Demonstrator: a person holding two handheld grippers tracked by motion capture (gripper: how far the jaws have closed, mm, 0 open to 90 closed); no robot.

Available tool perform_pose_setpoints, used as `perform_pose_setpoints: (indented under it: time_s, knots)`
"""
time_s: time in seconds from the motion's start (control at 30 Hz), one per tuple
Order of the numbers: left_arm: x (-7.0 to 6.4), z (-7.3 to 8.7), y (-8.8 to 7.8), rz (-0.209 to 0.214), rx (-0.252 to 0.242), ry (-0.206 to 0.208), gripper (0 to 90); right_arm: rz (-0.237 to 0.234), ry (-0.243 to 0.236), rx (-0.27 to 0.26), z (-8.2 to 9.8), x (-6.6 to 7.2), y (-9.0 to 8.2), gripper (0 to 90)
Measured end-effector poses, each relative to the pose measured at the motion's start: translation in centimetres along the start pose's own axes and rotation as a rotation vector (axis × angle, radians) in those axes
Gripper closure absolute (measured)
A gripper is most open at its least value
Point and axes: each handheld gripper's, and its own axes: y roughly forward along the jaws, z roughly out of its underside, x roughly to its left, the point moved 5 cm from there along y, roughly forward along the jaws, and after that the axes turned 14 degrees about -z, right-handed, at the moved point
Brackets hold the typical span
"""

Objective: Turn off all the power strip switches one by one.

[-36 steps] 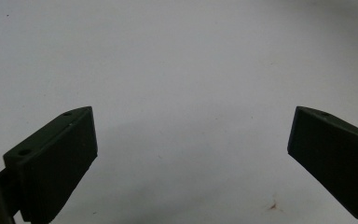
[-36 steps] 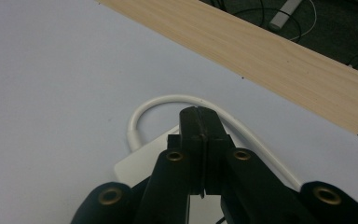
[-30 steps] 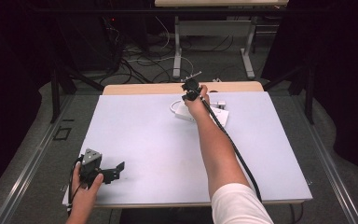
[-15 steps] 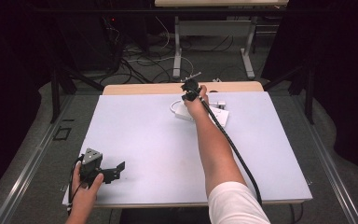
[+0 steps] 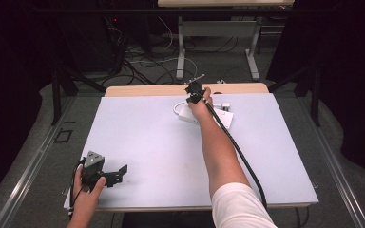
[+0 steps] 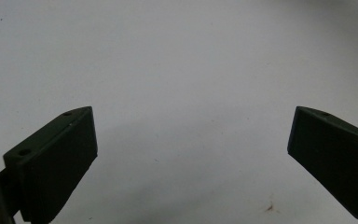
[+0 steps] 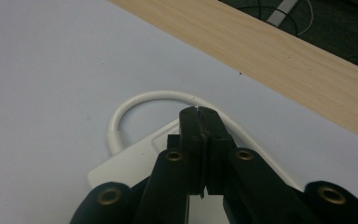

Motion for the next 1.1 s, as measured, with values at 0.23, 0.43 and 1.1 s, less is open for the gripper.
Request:
perform_pose_setpoints:
  time_s: [0.23,0.43,1.1]
  knots:
    - [0.0,0.1,0.0,0.005,0.001,-0.002,1.3,-0.007,0.002,0.013,0.3,-0.1,0.4,88.1]
    - [-0.1,0.1,0.0,0.003,0.002,-0.001,1.3,-0.013,0.016,0.03,0.5,0.0,0.7,88.0]
    - [0.0,0.2,-0.2,0.001,0.003,0.004,1.4,0.037,-0.044,0.04,0.8,0.5,1.5,90.0]
